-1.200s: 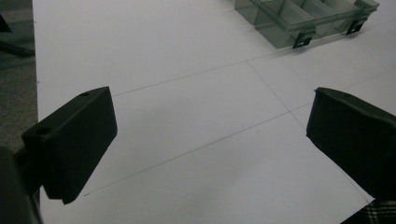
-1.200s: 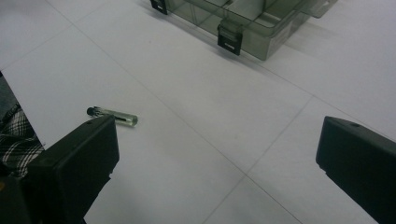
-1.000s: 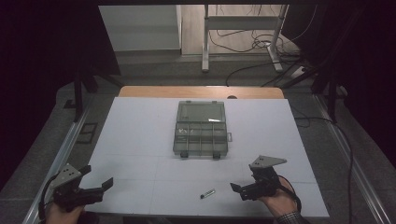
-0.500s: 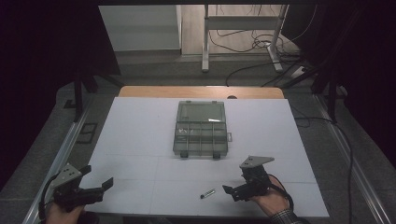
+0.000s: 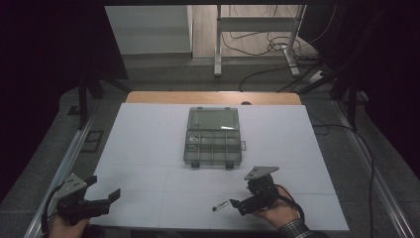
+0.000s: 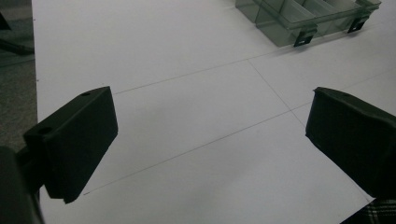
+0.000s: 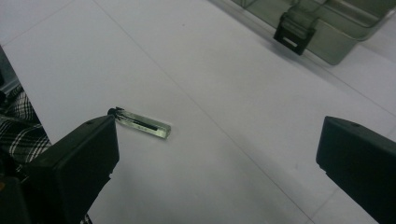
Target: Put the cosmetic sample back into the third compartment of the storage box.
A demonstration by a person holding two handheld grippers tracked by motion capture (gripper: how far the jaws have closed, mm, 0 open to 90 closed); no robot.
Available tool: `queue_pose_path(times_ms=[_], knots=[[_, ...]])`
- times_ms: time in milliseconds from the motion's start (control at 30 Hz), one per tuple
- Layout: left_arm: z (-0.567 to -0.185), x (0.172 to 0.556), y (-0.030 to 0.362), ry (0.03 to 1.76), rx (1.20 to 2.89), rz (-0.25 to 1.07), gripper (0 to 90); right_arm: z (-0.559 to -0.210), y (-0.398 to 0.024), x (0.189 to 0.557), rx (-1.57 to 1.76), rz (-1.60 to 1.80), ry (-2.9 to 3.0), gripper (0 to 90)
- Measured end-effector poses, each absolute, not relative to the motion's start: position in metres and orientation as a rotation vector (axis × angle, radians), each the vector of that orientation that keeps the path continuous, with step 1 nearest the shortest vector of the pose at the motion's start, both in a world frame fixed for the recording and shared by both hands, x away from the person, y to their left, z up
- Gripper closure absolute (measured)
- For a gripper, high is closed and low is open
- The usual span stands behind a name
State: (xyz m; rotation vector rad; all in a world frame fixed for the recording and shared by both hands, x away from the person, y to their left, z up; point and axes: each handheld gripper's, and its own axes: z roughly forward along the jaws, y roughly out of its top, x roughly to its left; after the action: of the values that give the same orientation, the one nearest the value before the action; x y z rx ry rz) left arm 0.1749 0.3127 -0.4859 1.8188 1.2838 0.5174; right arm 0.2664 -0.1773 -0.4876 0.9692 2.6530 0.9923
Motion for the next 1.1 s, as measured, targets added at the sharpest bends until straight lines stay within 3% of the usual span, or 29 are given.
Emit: queue_pose_path(times_ms=[233,500,567,900,1100], knots=[[-0.486,0.175,0.313,1.284,1.82,0.514,2.8,-0.491,-0.164,0.269,0.954,0.926,2.692,1.7],[-0.486,0.175,0.313,1.283,1.821,0.514,2.8,-0.495,-0.151,0.271,0.927,0.902,2.744,13.2],[-0.486,0.175,0.313,1.284,1.82,0.511,2.9,-0.496,-0.146,0.272,0.885,0.901,2.774,21.6],[-0.486,0.175,0.313,1.283,1.82,0.509,2.8,-0.504,-0.13,0.272,0.784,0.864,2.883,42.5],[-0.486,0.175,0.313,1.281,1.822,0.509,2.8,-0.511,-0.12,0.265,0.694,0.788,2.923,65.0]])
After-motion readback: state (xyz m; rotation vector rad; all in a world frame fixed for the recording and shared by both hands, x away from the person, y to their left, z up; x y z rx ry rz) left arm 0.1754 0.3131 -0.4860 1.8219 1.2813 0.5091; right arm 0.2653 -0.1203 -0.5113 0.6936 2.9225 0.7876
